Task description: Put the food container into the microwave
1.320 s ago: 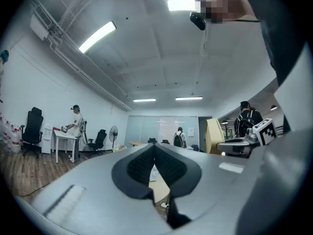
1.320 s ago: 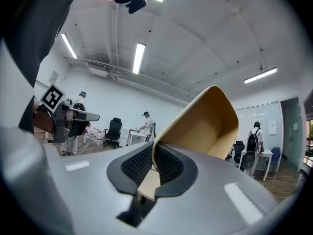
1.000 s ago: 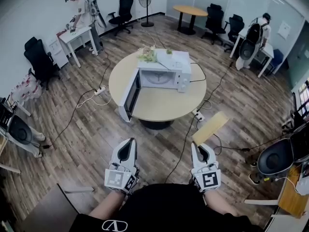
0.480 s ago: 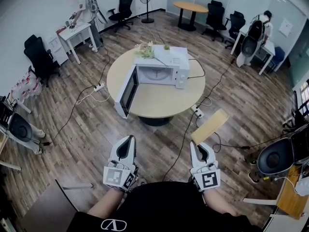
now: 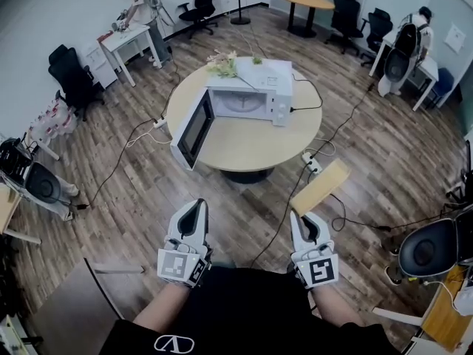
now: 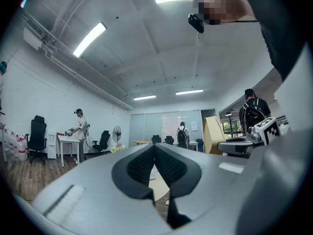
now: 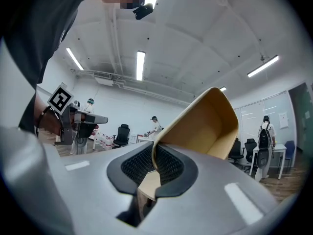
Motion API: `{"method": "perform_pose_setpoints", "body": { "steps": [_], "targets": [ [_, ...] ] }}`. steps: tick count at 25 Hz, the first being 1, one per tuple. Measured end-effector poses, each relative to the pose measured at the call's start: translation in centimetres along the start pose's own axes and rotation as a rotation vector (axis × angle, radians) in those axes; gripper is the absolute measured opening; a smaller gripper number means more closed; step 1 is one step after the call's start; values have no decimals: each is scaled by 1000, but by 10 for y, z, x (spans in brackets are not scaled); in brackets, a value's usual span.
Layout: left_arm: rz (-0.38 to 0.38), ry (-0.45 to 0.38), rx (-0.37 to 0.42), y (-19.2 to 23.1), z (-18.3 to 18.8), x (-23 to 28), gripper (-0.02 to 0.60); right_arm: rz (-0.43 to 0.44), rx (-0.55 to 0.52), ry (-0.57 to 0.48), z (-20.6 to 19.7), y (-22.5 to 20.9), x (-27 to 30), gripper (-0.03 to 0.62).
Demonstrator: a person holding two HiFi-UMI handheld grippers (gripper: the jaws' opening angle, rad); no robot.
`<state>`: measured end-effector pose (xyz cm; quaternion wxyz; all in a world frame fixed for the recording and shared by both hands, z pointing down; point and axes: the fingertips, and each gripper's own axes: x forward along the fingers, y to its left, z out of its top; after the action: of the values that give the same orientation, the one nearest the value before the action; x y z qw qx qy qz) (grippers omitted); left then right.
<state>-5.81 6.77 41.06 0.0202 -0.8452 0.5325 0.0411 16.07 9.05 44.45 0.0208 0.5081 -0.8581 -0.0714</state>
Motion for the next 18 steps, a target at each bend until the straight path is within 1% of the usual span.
{"method": "perform_pose_setpoints", "body": {
  "steps": [3,6,8,13,18],
  "targets": [
    [18,10,9,-1,-4,11,0,27,7,-3,-6,-10,8,22],
    [21,18,25,3,-8,24,0,34,8,3,-10,-19,20,23],
    [19,15,21,10,-11,38,0,35,5,7,-13,-26,35,22],
    [-1,-5,12,48,-20,91,0,41,-25,13,-18,-36,93,23],
    [-50,-34,2,98,-17,166,0,22,-58,36,-19,-54,166,22]
  ]
}}
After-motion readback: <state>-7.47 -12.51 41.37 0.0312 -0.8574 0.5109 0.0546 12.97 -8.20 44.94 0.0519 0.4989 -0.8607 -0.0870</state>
